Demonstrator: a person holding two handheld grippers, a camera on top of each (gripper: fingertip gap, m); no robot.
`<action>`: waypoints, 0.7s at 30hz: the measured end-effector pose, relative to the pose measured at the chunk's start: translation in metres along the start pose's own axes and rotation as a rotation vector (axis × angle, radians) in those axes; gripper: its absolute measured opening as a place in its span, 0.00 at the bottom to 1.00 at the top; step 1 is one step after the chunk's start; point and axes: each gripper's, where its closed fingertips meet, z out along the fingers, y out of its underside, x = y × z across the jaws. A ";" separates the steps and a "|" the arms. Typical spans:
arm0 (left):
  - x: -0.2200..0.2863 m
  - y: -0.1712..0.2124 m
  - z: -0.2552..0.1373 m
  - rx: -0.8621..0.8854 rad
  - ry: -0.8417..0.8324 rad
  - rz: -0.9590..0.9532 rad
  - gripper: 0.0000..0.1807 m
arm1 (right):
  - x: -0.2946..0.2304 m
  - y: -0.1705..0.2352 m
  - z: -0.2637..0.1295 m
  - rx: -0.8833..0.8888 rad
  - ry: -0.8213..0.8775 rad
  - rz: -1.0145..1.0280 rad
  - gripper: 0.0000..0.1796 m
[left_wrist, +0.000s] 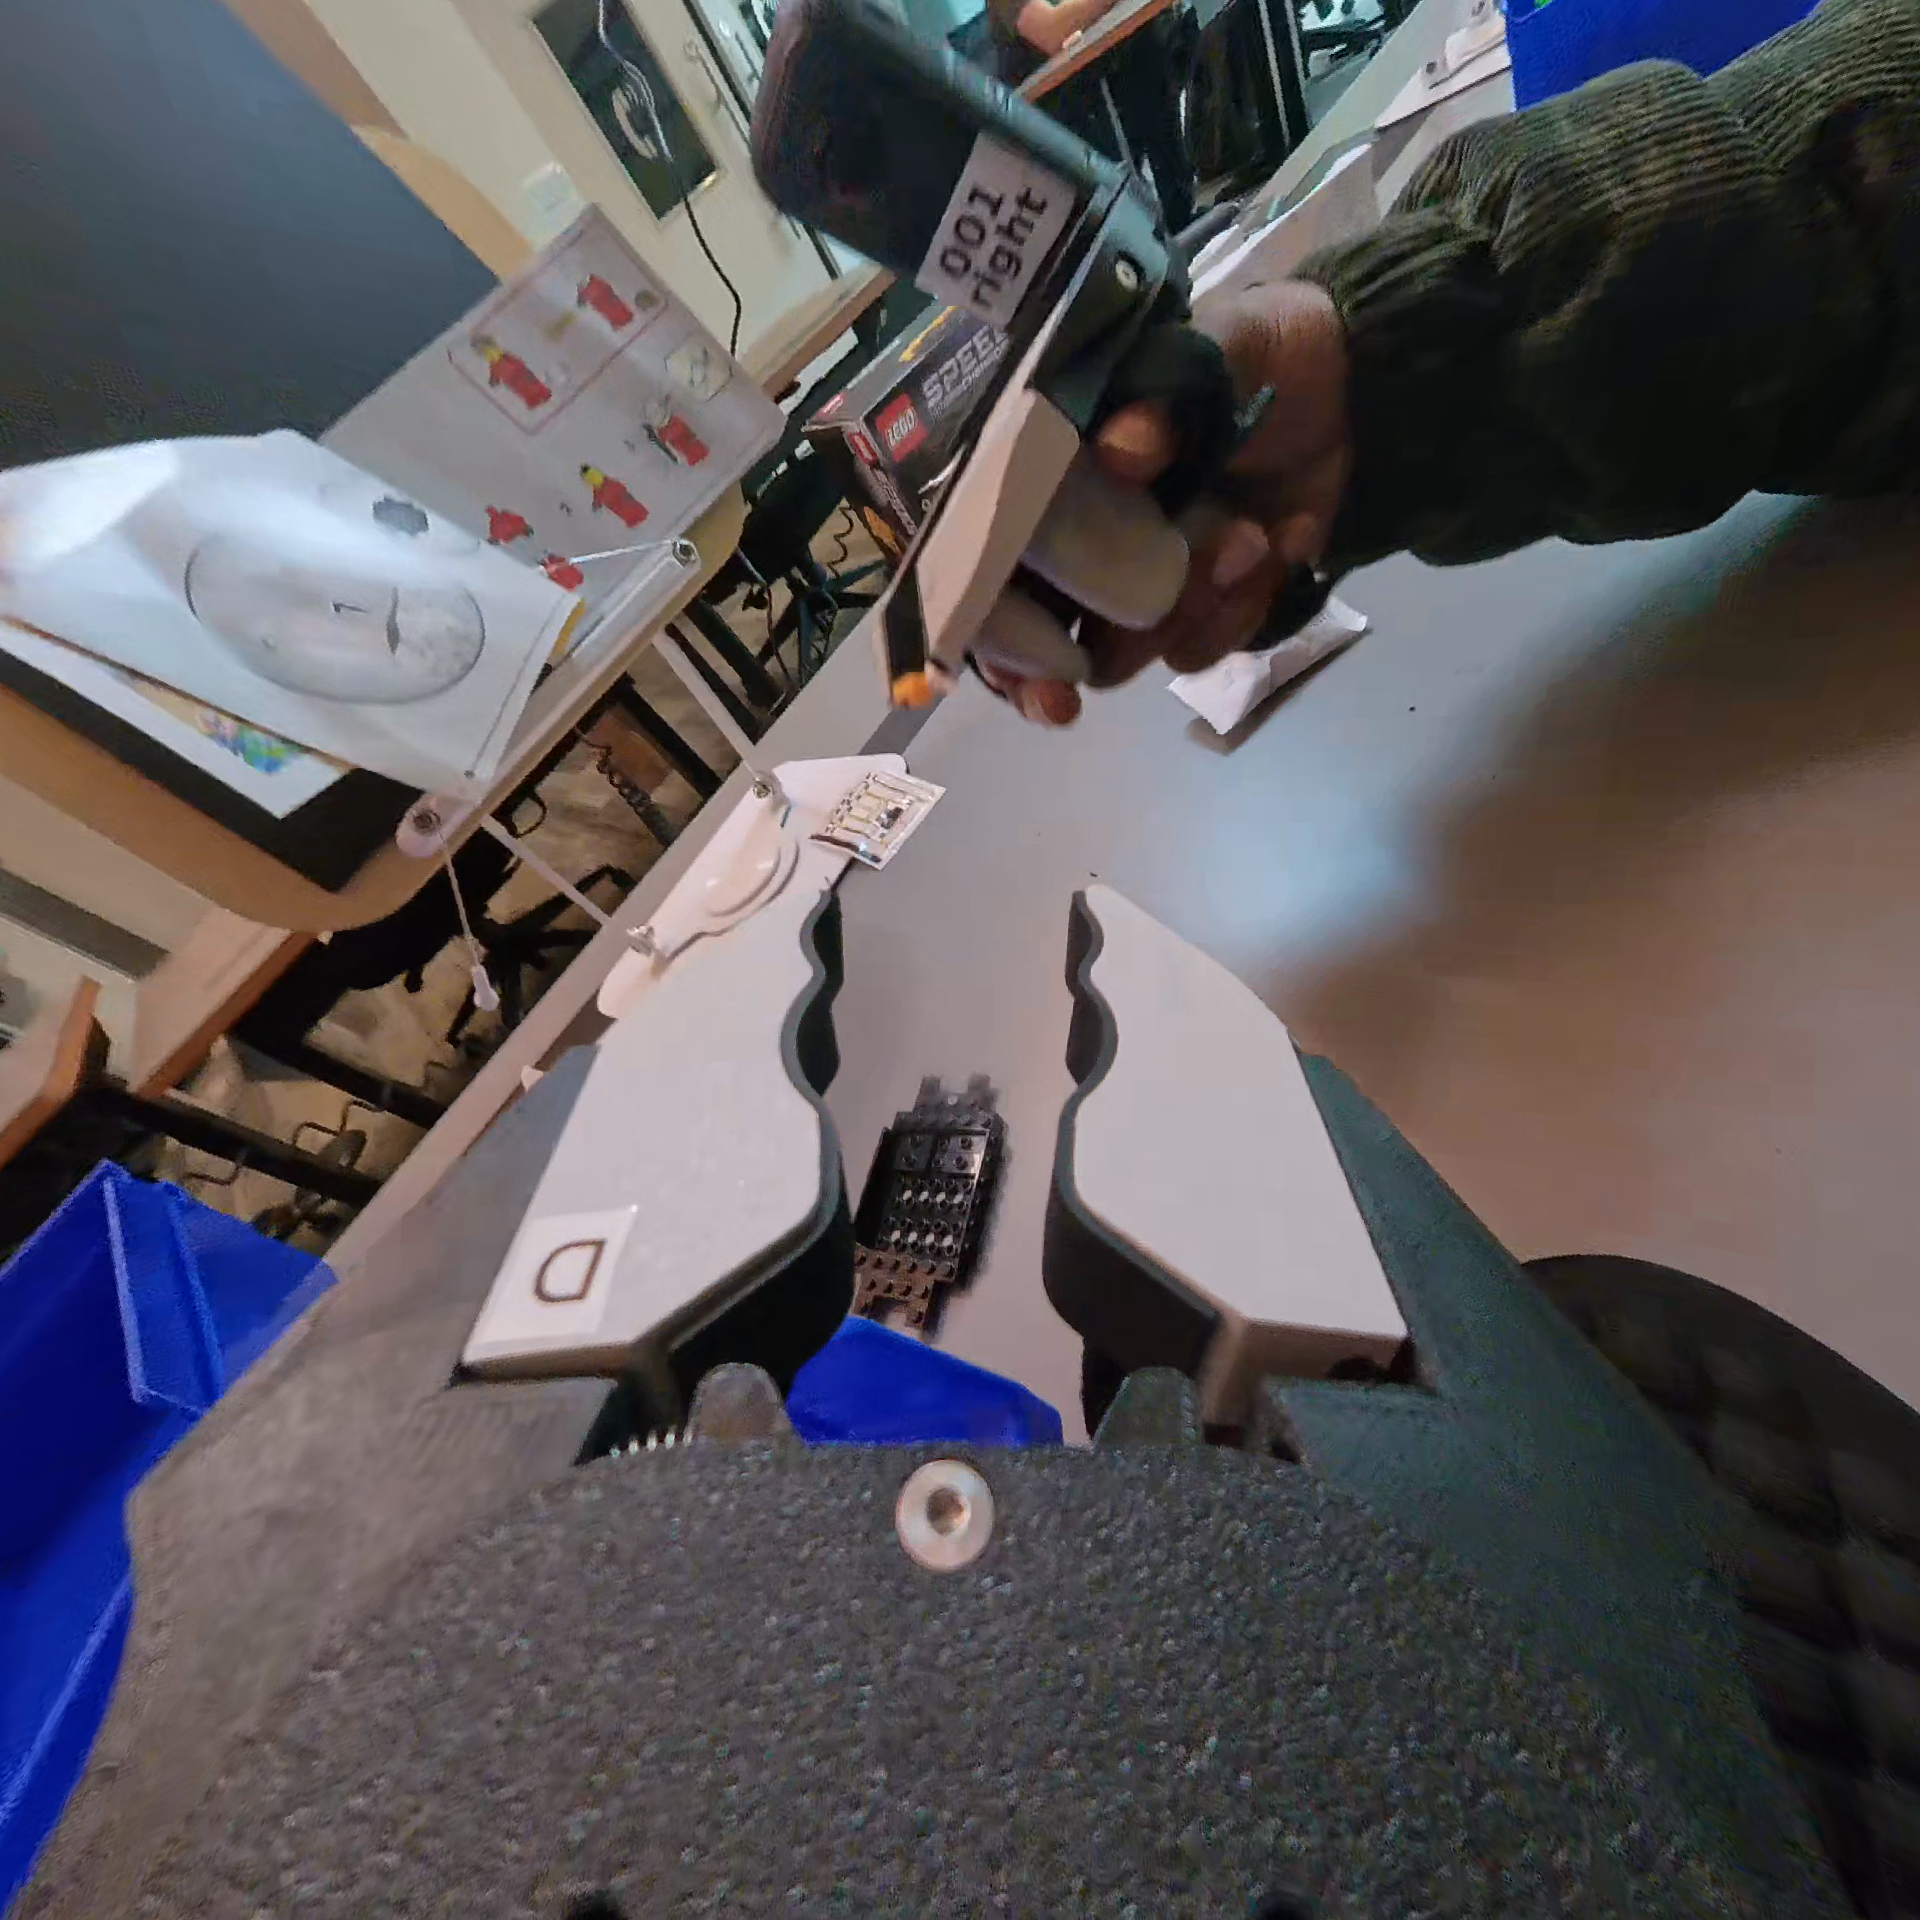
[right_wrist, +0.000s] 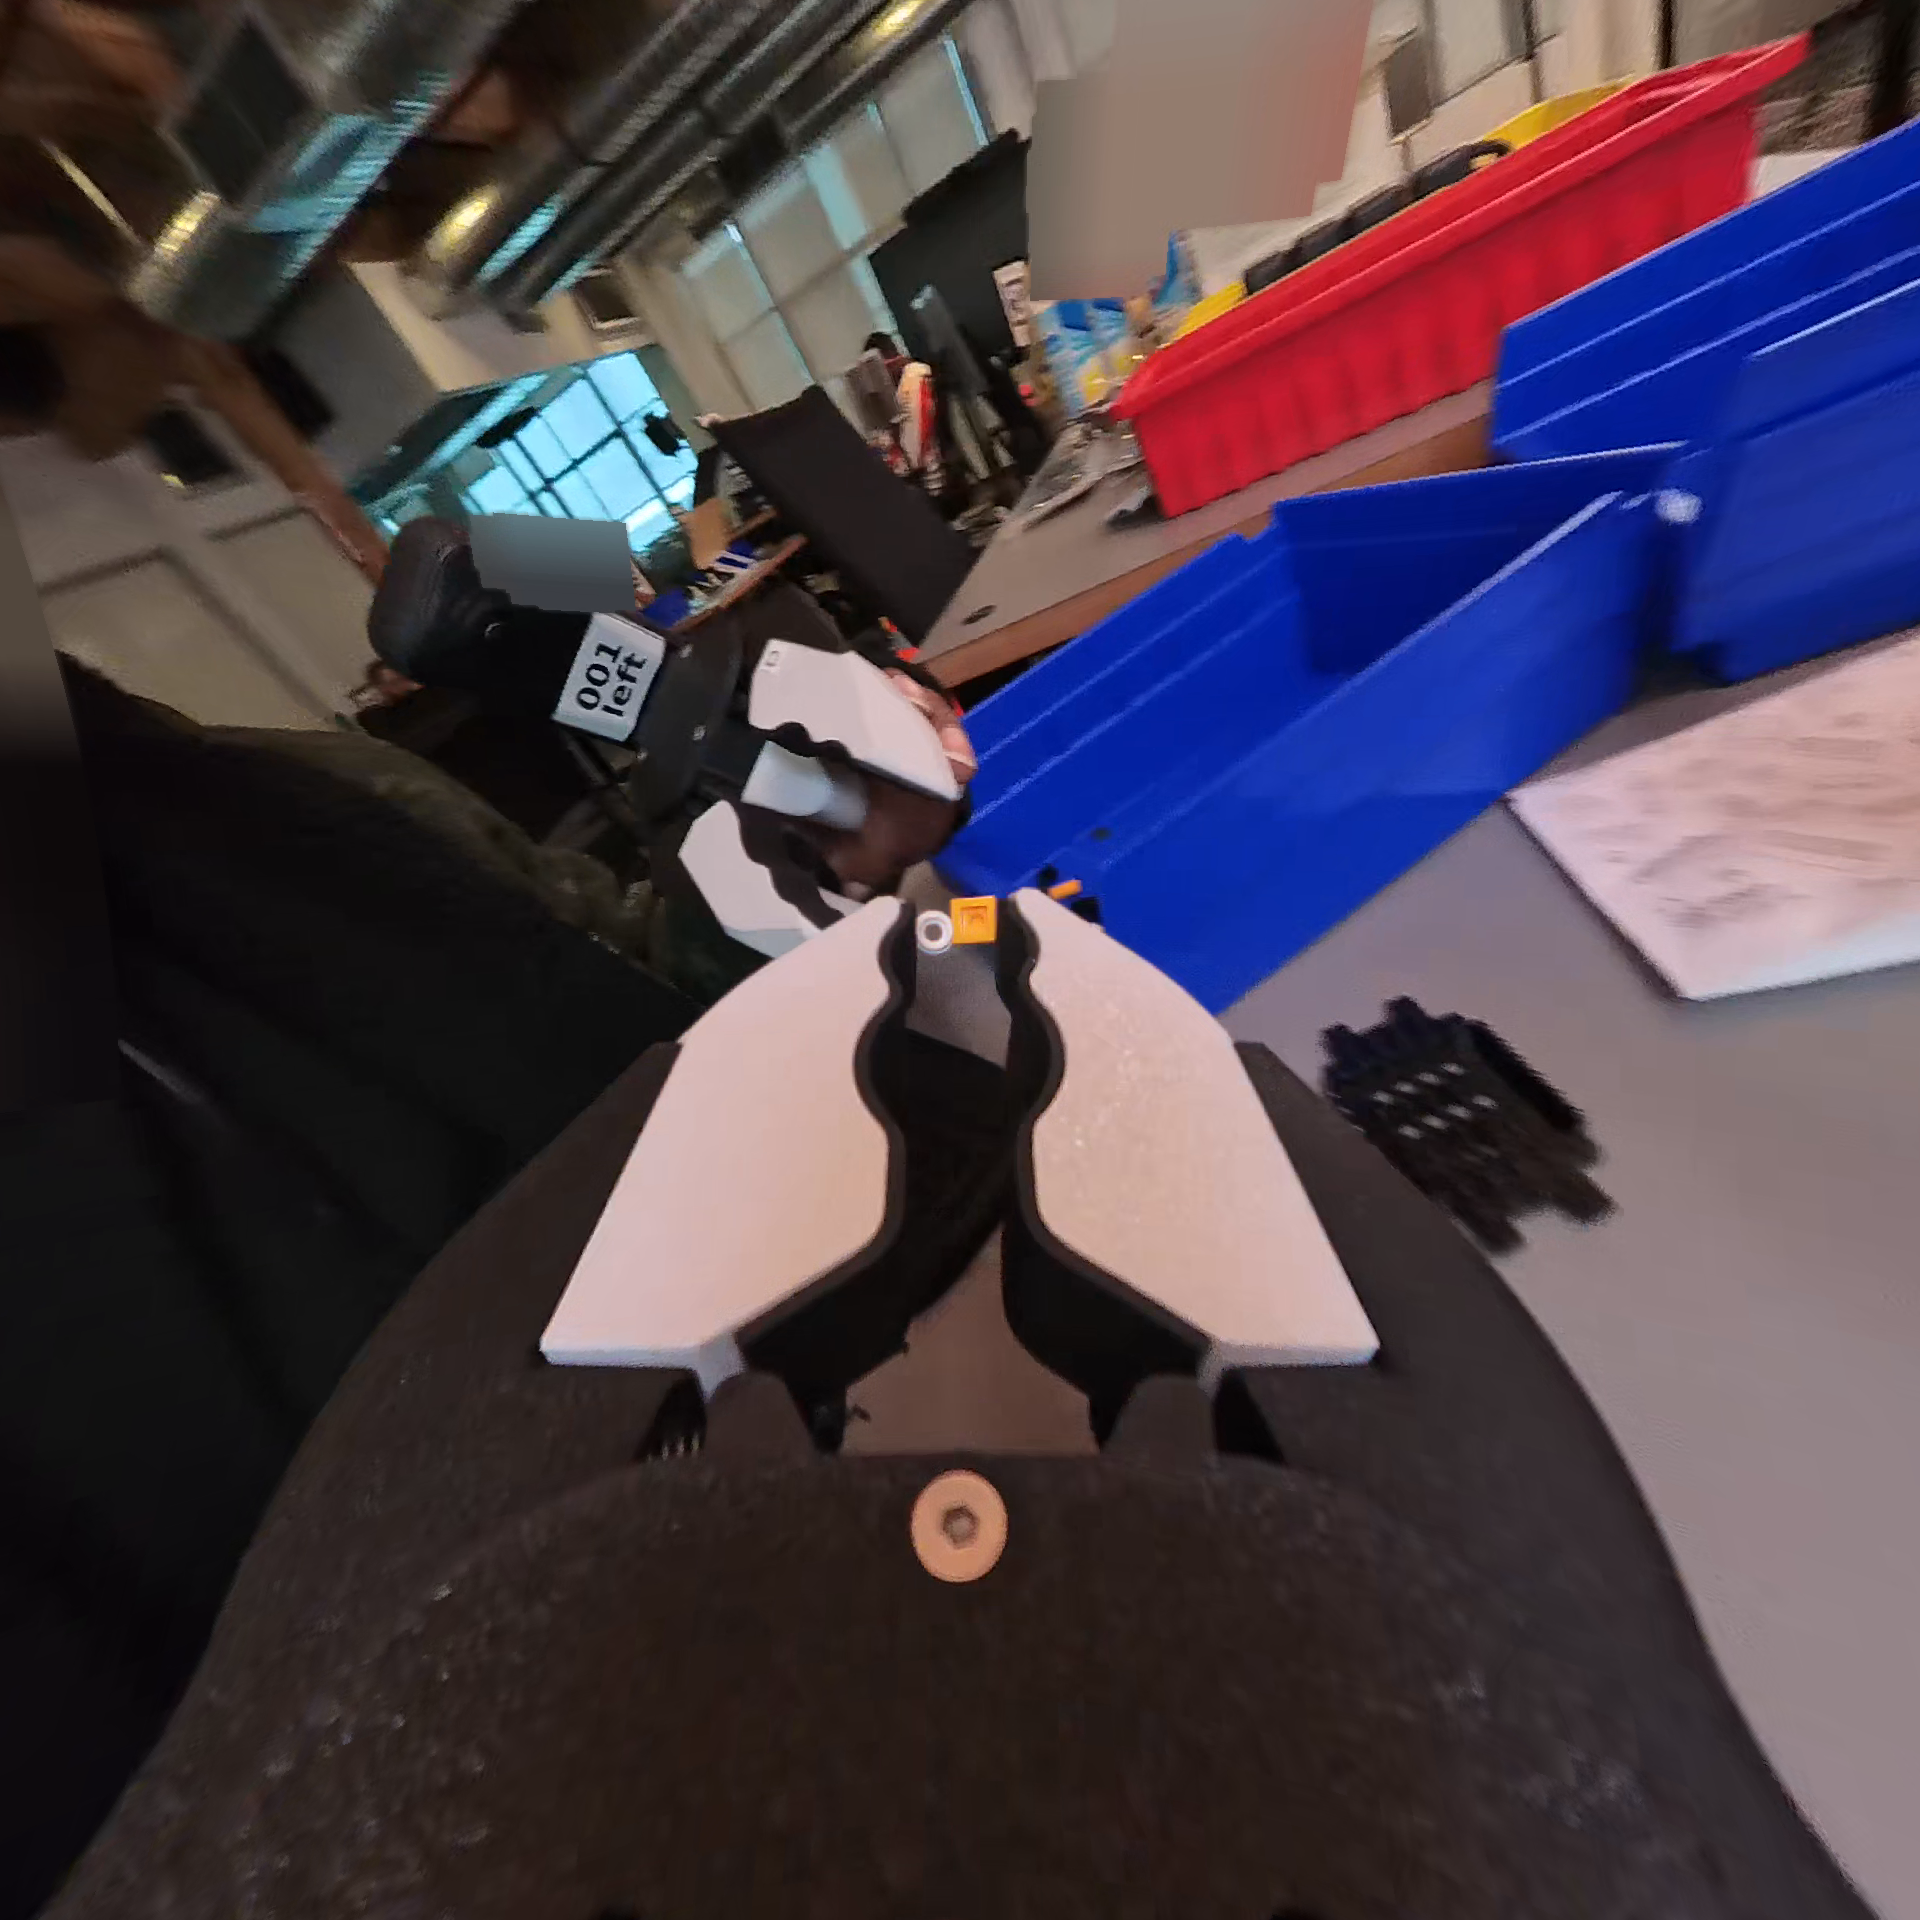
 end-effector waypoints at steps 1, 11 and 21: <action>0.000 -0.002 -0.001 0.007 -0.006 0.011 0.22 | -0.005 0.003 0.009 -0.003 -0.027 0.010 0.08; 0.007 -0.021 -0.010 0.104 -0.027 0.133 0.11 | -0.037 0.014 0.045 0.034 -0.240 0.190 0.08; -0.008 -0.022 -0.024 0.098 -0.104 0.201 0.05 | -0.041 -0.002 0.065 0.104 -0.380 0.366 0.08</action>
